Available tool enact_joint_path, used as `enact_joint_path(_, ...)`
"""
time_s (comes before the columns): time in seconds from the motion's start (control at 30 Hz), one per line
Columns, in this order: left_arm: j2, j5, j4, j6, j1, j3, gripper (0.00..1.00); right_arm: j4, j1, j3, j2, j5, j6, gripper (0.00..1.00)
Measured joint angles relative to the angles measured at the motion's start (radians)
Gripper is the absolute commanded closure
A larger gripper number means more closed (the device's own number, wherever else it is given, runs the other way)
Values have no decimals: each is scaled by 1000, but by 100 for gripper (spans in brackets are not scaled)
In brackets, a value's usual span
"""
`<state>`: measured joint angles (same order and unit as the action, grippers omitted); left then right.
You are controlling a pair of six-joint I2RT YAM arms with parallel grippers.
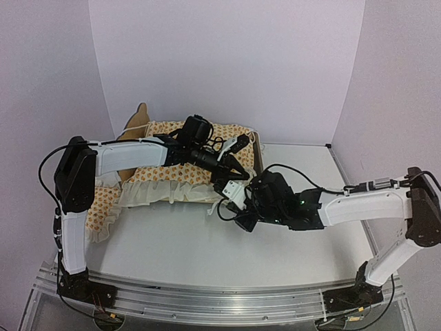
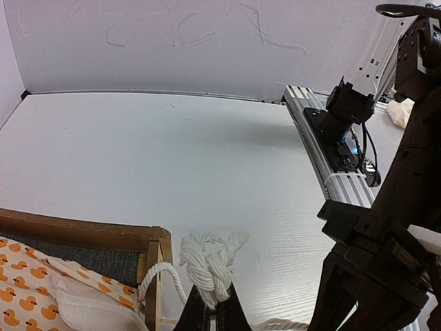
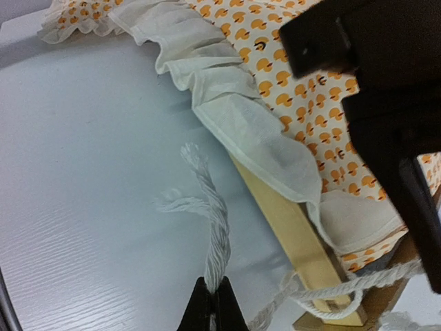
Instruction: Set up the pet bed
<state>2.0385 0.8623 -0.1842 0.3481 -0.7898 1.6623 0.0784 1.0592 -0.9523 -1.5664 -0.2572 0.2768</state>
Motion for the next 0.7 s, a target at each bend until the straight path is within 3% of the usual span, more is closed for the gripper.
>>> enact_joint_path(0.17,0,1,-8,38,1,-2,100,40,0,85,5,98,-143,100)
enact_joint_path(0.4,-3,-3,-16,193,1,-120,100,348,-35,397,7,164,-481,100)
enact_joint_path(0.57,-2,-10,-56,318,1,-174,98,532,-98,498,-1,171,-701,100)
enact_joint_path(0.7,-2,-23,-76,451,-4,-182,58,626,-152,508,-13,177,-829,100)
